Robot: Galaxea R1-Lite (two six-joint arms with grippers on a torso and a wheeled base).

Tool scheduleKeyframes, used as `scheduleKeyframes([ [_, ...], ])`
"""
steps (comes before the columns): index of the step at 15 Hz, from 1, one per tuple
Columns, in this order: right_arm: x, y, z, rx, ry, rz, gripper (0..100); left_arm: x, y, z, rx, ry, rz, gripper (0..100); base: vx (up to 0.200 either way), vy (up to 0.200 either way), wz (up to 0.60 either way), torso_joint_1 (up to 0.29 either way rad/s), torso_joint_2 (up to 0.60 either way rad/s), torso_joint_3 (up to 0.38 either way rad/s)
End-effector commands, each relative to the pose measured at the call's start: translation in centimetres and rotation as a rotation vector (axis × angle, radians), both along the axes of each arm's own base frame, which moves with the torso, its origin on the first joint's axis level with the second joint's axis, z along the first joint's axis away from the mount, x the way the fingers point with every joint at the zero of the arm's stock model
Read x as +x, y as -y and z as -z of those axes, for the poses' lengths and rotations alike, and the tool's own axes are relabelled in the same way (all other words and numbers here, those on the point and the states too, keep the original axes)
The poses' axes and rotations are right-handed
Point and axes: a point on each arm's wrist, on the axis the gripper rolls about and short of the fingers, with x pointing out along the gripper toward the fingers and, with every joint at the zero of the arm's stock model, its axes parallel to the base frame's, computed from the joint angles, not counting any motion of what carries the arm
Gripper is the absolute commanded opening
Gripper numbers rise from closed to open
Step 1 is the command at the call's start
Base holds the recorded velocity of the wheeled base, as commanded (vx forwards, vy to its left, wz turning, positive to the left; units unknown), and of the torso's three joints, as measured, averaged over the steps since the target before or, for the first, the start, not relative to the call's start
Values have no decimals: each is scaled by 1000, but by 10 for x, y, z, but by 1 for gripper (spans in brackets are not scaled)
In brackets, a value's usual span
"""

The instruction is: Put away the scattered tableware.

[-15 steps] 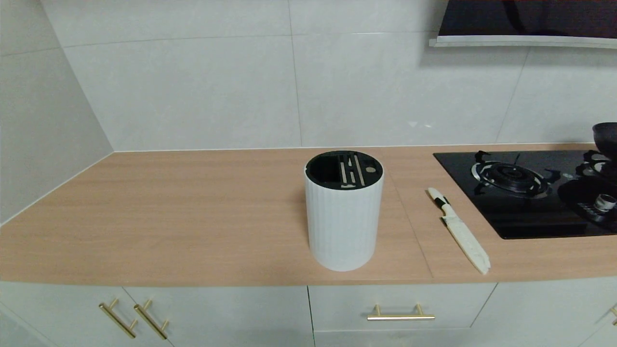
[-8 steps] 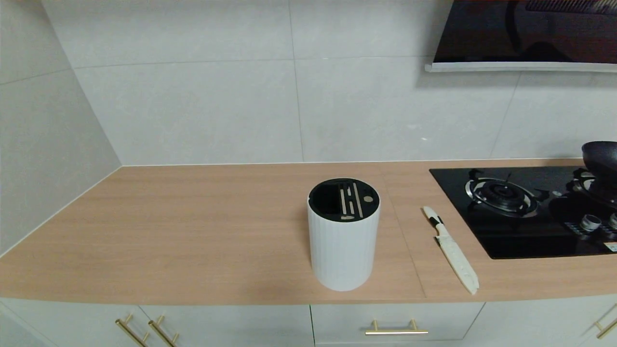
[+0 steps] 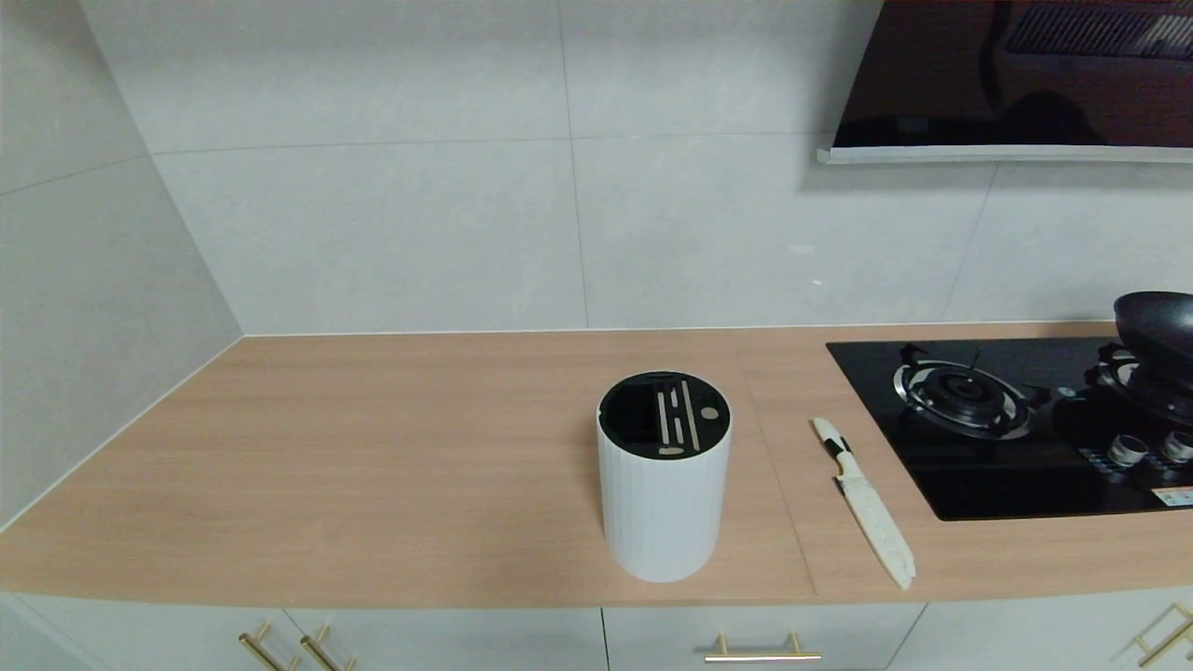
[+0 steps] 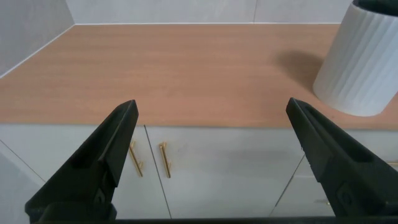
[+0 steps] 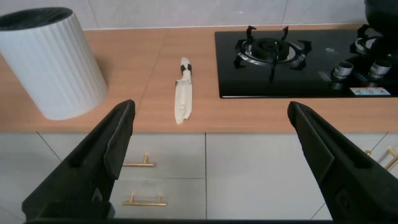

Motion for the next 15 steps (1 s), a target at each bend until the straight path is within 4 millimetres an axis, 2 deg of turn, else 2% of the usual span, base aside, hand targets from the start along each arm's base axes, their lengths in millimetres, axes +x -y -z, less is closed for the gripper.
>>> scheduleKeyframes([
  [1, 0, 0, 0, 0, -1, -2, 100, 0, 0, 0, 0, 0, -1, 100, 0, 0, 0, 0, 0, 0],
  [2, 0, 0, 0, 0, -1, -2, 100, 0, 0, 0, 0, 0, -1, 100, 0, 0, 0, 0, 0, 0],
  [5, 0, 0, 0, 0, -1, -2, 100, 0, 0, 0, -2, 0, -1, 100, 200, 0, 0, -2, -3, -2],
  [15, 0, 0, 0, -7, -1, -2, 100, 0, 0, 0, -2, 0, -1, 100, 0, 0, 0, 0, 0, 0],
])
